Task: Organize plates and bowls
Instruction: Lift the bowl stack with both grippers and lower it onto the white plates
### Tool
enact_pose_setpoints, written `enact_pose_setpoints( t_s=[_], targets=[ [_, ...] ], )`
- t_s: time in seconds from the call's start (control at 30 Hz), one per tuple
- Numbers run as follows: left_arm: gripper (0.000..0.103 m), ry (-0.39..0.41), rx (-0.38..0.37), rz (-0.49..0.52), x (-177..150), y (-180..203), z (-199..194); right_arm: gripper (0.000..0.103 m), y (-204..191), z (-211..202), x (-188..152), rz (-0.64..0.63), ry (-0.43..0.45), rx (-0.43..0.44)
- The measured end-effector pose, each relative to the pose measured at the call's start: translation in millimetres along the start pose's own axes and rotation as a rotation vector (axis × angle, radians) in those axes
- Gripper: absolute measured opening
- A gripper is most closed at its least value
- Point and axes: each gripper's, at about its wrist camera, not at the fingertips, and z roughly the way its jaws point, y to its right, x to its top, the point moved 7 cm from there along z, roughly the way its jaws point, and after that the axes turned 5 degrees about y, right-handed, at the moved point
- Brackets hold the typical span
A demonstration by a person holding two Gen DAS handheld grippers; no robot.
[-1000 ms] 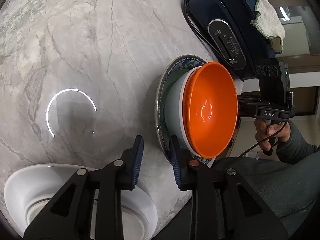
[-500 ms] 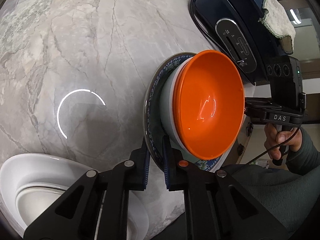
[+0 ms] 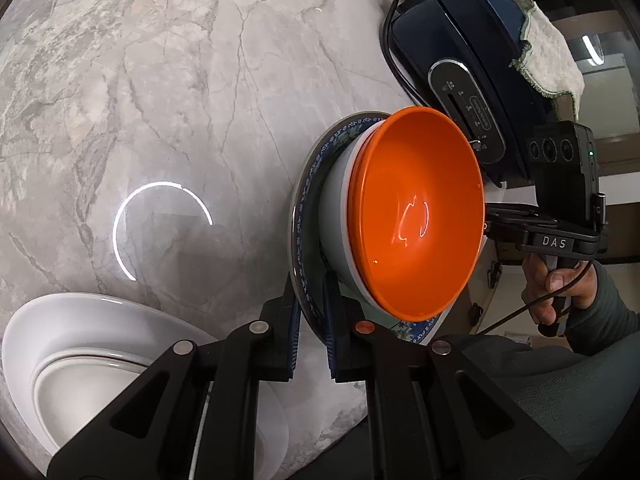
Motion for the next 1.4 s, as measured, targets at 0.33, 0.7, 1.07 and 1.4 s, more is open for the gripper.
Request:
enact_pose_setpoints(
  t_s=[0.33, 0.7, 1.07, 1.4],
  targets=[
    [0.007, 0.113, 0.056, -0.094, -10.0, -6.4, -52.7, 0.010, -36.8, -4.7, 15.7, -0.096, -0.041, 0.043],
    [0.007, 0.249, 0.105, -0.224, -66.4, -43.8, -133.3, 0.009, -115.1, 15.8, 13.5, -0.254, -0.108, 0.093],
    [0.007, 0.316, 0.155, -0.328, -146.8, -104.7, -187.9, 0.009, -191.5, 71.2, -26.1, -0.360, -0.188, 0.120],
    [0.007, 0.300, 0.151, -0.355, -170.7, -134.9, -168.0, 0.010, -196.3, 105.9, -46.1, -0.368, -0.224, 0.085]
  ],
)
